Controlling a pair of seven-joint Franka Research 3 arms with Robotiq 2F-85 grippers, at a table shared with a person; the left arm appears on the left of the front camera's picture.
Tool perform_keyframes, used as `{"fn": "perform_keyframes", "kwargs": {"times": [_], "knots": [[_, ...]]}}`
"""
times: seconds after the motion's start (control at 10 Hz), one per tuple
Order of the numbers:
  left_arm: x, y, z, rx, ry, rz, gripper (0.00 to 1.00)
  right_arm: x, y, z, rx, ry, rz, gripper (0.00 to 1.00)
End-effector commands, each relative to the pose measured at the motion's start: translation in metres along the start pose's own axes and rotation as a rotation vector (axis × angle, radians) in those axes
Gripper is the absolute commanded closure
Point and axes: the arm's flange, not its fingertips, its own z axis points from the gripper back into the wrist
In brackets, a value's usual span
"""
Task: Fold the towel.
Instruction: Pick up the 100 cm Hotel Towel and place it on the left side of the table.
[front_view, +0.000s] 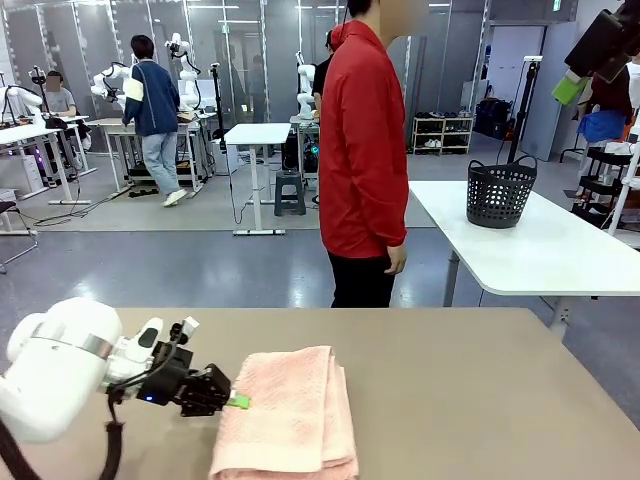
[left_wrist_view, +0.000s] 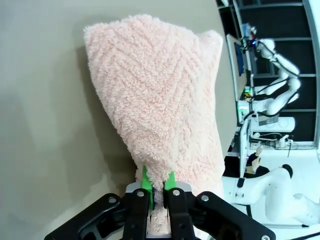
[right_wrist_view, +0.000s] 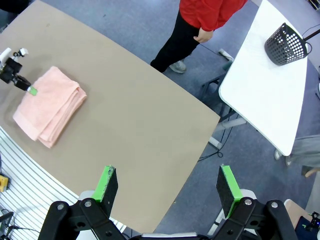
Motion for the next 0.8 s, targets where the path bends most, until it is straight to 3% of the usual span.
{"fn": "perform_keyframes", "kwargs": {"times": [0.0,0.7], "knots": [[0.001,0.006,0.060,0.034,-0.028,0.005,0.89,0.000,-0.001,0.001,0.000,-0.003,0.005,0.00],[0.045,0.090,0.268,0.201,-0.013,-0.095,0.89,0.000,-0.001,0.001,0.000,-0.003,0.005,0.00]]}}
